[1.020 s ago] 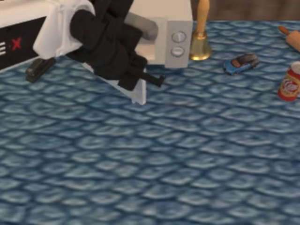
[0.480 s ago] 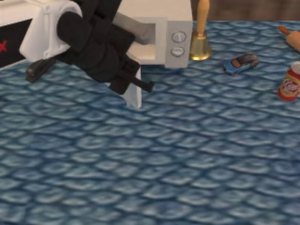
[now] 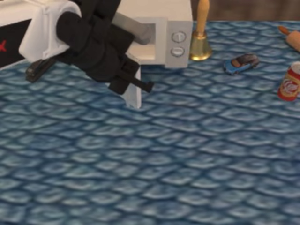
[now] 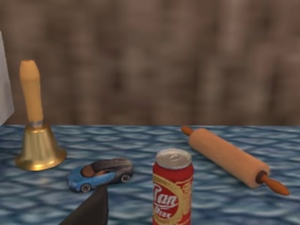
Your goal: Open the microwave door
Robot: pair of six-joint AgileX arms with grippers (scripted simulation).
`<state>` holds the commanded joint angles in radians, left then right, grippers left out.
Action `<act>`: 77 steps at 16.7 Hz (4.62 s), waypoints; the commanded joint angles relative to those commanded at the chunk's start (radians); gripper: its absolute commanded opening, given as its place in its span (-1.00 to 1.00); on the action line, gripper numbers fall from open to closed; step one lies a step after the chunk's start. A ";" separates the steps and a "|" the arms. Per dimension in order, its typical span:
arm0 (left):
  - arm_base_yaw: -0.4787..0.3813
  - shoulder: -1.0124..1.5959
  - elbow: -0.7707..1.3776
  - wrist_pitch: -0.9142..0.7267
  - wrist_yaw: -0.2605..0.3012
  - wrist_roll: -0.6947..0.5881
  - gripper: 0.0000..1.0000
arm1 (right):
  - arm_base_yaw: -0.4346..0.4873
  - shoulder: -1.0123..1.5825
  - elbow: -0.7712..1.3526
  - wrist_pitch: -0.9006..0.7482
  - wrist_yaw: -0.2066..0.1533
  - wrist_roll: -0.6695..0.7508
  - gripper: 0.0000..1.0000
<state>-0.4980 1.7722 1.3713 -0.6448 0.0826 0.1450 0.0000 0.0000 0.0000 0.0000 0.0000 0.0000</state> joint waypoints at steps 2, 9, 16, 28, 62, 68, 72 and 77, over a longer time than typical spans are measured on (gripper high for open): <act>0.000 0.000 0.000 0.000 0.000 0.000 -1.00 | 0.000 0.000 0.000 0.000 0.000 0.000 1.00; 0.000 0.000 0.000 0.000 0.000 0.000 -1.00 | 0.000 0.000 0.000 0.000 0.000 0.000 1.00; 0.000 -0.004 -0.008 0.000 0.014 0.011 -1.00 | 0.000 0.000 0.000 0.000 0.000 0.000 1.00; 0.051 -0.046 -0.053 -0.010 0.077 0.136 -1.00 | 0.000 0.000 0.000 0.000 0.000 0.000 1.00; 0.110 -0.079 -0.086 -0.039 0.155 0.284 -1.00 | 0.000 0.000 0.000 0.000 0.000 0.000 1.00; 0.110 -0.079 -0.086 -0.039 0.155 0.284 -1.00 | 0.000 0.000 0.000 0.000 0.000 0.000 1.00; 0.110 -0.079 -0.086 -0.039 0.155 0.284 -1.00 | 0.000 0.000 0.000 0.000 0.000 0.000 1.00; 0.110 -0.079 -0.086 -0.039 0.155 0.284 -1.00 | 0.000 0.000 0.000 0.000 0.000 0.000 1.00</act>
<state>-0.3875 1.6932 1.2848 -0.6837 0.2379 0.4293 0.0000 0.0000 0.0000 0.0000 0.0000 0.0000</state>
